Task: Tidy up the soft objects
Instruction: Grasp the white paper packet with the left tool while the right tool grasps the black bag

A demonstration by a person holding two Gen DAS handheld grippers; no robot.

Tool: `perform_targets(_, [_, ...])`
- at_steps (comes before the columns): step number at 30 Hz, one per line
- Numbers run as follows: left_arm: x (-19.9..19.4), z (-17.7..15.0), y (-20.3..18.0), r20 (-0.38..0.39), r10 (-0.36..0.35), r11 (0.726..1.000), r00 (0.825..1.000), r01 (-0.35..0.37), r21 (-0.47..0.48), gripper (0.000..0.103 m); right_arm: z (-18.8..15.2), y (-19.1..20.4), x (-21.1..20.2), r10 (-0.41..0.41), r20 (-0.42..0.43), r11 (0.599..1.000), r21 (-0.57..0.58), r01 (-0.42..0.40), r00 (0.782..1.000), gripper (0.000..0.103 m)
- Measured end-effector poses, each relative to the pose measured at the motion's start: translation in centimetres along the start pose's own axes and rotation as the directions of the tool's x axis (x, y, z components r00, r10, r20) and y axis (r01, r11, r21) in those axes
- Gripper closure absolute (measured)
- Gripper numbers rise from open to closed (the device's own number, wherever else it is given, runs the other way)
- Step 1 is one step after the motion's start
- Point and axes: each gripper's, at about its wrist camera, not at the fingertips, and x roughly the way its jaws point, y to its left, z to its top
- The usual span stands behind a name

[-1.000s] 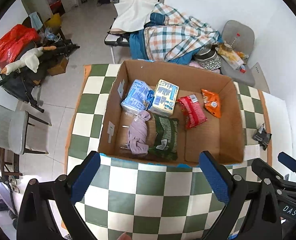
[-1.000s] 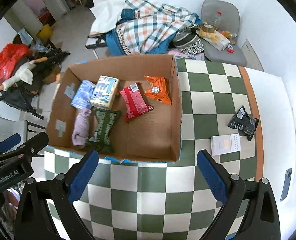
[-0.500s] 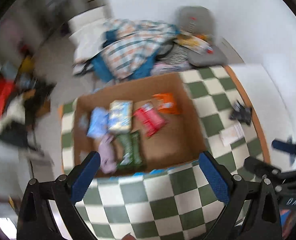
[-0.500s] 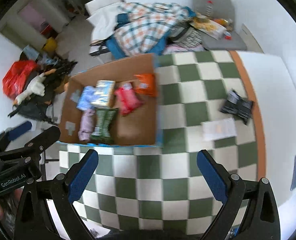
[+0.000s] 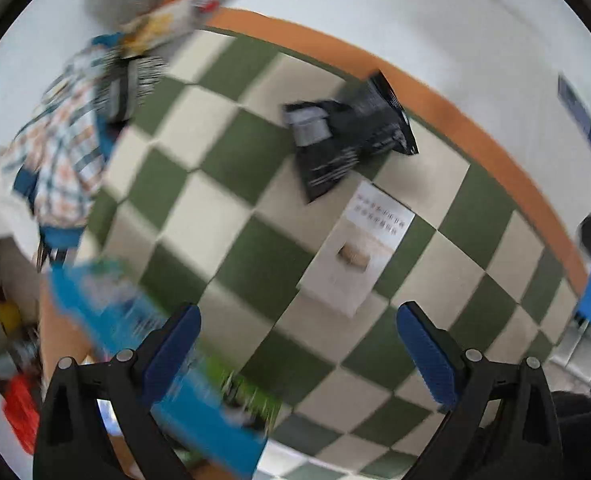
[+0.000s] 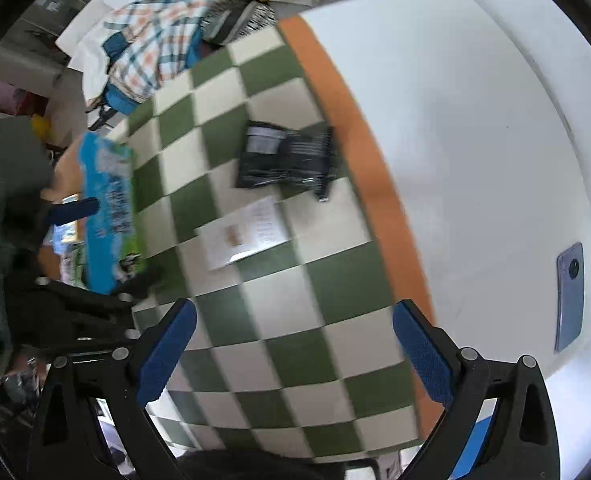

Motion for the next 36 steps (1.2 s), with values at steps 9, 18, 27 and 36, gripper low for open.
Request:
perform_targets(9, [8.0,4.2,-4.1,-0.143,0.0,0.991,0.99,0.019,0.131,0.021,3.9,-3.9,4.5,-0.118,-0.063,0.987,-0.114,0.11,0.991,0.003])
perform_targets(18, [8.4,1.9,-2.0,-0.163,-0.119,0.986,0.979,0.098,-0.135,0.045,7.3,-1.4,7.0,-0.175,-0.078,0.93,-0.34,0.139,0.981,0.003])
perform_targets(27, [8.9,-2.0,1.8,-0.088,-0.256,0.83,0.963,0.172,-0.53,0.046,12.3,6.5,12.3,-0.275,-0.071,0.729,-0.666,0.16,0.959,0.003])
perform_targets(36, [9.0,-3.9,3.7,-0.06,-0.283,0.777,0.957,0.192,-0.6,0.046,13.8,10.0,17.7,-0.366,-0.143,0.638,-0.758,0.136,0.92,0.01])
